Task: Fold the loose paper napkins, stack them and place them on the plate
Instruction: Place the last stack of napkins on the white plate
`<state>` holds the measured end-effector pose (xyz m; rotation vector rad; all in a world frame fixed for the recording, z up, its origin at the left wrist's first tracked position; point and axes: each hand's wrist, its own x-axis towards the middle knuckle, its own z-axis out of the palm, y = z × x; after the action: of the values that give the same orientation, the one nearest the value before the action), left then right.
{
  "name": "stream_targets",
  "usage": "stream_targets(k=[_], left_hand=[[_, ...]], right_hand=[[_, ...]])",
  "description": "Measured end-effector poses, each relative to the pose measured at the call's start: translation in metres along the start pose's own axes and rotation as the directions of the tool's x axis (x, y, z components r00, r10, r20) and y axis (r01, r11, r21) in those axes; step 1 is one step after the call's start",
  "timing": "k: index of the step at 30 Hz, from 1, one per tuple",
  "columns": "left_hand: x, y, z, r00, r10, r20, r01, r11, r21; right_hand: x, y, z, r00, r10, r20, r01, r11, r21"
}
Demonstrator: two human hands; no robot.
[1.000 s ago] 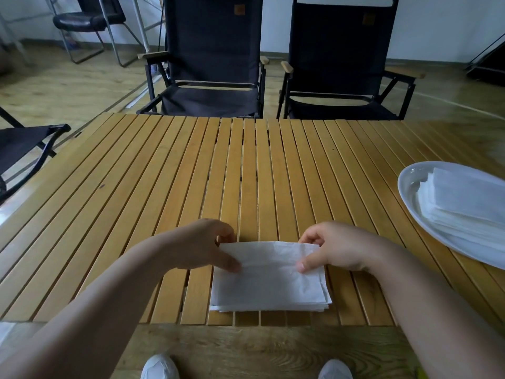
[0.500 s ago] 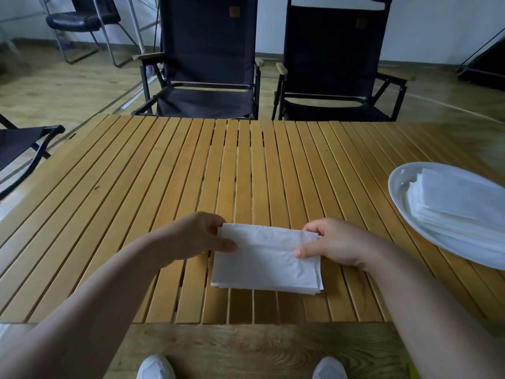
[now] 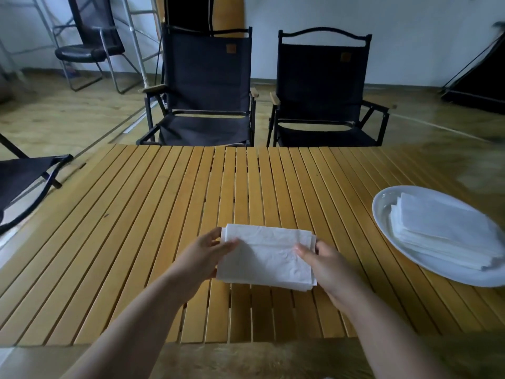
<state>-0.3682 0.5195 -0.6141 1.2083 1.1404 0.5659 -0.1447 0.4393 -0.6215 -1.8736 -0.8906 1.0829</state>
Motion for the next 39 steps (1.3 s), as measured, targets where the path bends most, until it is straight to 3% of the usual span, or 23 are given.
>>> stream_targets(k=[4, 9, 17, 24, 27, 32, 39], left_hand=[[-0.009, 0.000, 0.019, 0.975, 0.160, -0.154, -0.144, 0.984, 0.108], [-0.011, 0.015, 0.042, 0.932, 0.312, -0.182, -0.284, 0.945, 0.164], [0.003, 0.030, 0.112, 0.950, 0.303, -0.079, -0.285, 0.941, 0.182], [0.026, 0.042, 0.196, 0.964, 0.253, 0.083, -0.262, 0.955, 0.140], [0.039, 0.055, 0.236, 0.946, 0.294, 0.134, -0.313, 0.937, 0.155], [0.070, 0.088, 0.293, 0.913, 0.381, 0.147, -0.401, 0.905, 0.144], [0.118, 0.097, 0.342, 0.915, 0.386, 0.118, -0.404, 0.880, 0.250]], right_hand=[[-0.009, -0.013, 0.003, 0.995, -0.004, -0.098, 0.001, 0.999, -0.033], [-0.014, -0.026, -0.019, 0.989, -0.027, -0.148, 0.017, 0.998, -0.065], [-0.022, -0.005, -0.085, 0.956, -0.046, -0.288, 0.005, 0.990, -0.142], [-0.019, 0.024, -0.165, 0.880, -0.085, -0.467, -0.045, 0.965, -0.260], [-0.010, 0.030, -0.204, 0.835, -0.117, -0.538, -0.061, 0.952, -0.301], [0.016, 0.025, -0.262, 0.753, -0.171, -0.636, -0.066, 0.942, -0.330], [0.049, 0.036, -0.302, 0.737, -0.172, -0.654, -0.075, 0.940, -0.332]])
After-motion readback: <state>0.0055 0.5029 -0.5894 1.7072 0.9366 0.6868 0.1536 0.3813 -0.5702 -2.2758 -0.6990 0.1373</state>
